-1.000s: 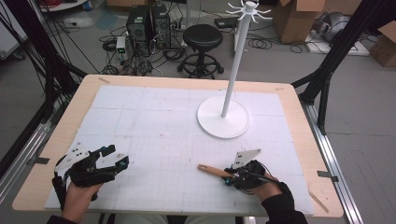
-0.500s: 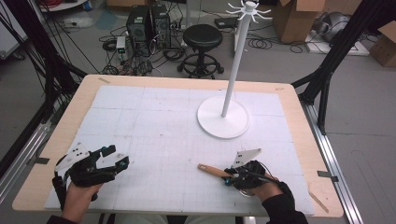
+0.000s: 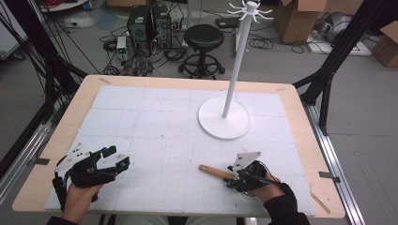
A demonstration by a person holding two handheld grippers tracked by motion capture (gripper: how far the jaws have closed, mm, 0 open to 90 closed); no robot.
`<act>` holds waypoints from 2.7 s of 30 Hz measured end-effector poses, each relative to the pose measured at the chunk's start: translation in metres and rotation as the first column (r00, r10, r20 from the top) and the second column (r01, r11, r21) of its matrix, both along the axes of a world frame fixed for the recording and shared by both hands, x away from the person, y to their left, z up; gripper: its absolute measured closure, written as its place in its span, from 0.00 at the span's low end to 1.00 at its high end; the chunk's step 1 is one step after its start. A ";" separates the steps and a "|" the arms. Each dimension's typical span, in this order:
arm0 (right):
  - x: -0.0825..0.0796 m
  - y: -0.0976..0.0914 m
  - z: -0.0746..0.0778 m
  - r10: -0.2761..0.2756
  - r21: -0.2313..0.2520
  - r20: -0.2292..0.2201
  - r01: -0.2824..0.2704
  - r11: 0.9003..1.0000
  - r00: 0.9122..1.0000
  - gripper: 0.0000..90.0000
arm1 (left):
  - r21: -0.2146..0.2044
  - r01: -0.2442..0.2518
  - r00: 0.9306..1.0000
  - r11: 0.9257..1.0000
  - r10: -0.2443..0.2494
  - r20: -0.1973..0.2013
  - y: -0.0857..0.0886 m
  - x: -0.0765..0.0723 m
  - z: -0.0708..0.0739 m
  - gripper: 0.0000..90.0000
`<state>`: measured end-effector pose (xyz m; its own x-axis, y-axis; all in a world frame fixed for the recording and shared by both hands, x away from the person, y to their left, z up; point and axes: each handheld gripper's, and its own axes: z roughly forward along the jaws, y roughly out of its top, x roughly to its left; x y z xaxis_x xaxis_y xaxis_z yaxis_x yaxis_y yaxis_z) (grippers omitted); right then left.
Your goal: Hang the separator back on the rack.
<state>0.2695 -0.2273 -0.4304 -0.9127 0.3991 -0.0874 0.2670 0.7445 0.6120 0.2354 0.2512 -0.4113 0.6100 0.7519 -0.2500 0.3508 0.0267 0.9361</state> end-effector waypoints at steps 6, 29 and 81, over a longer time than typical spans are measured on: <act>-0.002 0.000 0.001 0.049 -0.012 -0.007 -0.049 0.999 0.999 0.73 | 0.002 0.005 1.000 1.000 -0.005 -0.003 -0.001 0.000 0.000 0.25; -0.001 -0.002 0.001 0.004 0.013 -0.072 -0.003 1.000 0.997 0.78 | -0.001 0.010 1.000 1.000 -0.010 -0.008 -0.001 0.001 -0.001 0.26; 0.000 -0.028 0.022 -0.003 0.360 -0.170 0.065 0.931 0.985 0.79 | 0.004 0.017 1.000 1.000 -0.017 -0.008 -0.004 0.001 -0.001 0.27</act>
